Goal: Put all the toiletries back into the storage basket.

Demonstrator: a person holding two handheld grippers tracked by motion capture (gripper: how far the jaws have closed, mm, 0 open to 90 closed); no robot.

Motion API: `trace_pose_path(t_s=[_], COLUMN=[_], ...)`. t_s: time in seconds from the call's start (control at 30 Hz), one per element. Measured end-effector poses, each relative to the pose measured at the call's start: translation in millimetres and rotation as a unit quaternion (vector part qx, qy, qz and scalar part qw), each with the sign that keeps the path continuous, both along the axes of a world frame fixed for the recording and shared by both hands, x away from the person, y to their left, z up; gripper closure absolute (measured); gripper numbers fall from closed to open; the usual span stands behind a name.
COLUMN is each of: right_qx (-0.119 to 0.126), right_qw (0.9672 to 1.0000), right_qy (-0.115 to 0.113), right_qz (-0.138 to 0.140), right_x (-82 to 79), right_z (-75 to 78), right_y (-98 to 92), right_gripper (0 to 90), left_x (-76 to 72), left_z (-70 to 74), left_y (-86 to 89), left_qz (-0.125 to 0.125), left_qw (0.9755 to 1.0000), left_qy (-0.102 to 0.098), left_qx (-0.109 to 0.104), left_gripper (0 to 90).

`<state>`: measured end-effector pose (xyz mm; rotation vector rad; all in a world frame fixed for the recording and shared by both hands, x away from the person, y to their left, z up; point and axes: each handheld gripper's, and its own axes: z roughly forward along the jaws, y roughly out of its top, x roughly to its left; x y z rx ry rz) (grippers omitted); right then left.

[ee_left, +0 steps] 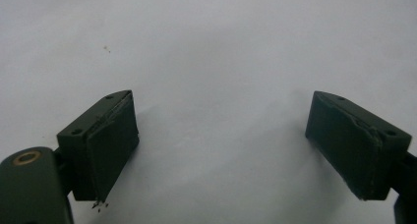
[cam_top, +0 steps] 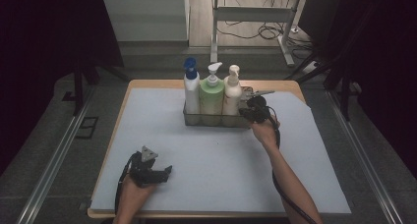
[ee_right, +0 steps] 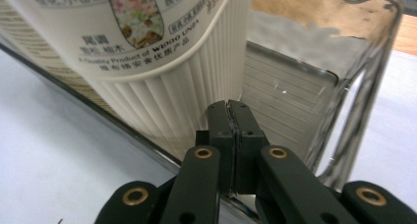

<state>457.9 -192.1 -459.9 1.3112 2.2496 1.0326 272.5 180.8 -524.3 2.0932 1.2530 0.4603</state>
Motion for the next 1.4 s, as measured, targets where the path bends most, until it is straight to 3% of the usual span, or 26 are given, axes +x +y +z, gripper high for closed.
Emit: trace_pose_path(t_s=[0.7, 1.4], right_qx=[0.009, -0.006], right_qw=[0.9999, 0.9997], right_qy=[-0.003, -0.024], right_qz=[0.010, -0.004], right_x=[-5.2, -14.8], right_z=[3.7, 13.8], right_y=[2.6, -6.2], right_gripper=[89.4, 52.8], left_x=[0.1, -0.1], left_z=[0.0, 0.0], left_y=[0.0, -0.1], left_qz=[0.000, 0.000], left_qw=[1.0000, 1.0000], left_qy=[0.000, 0.000], left_qx=[0.000, 0.000], left_gripper=[12.0, 12.1])
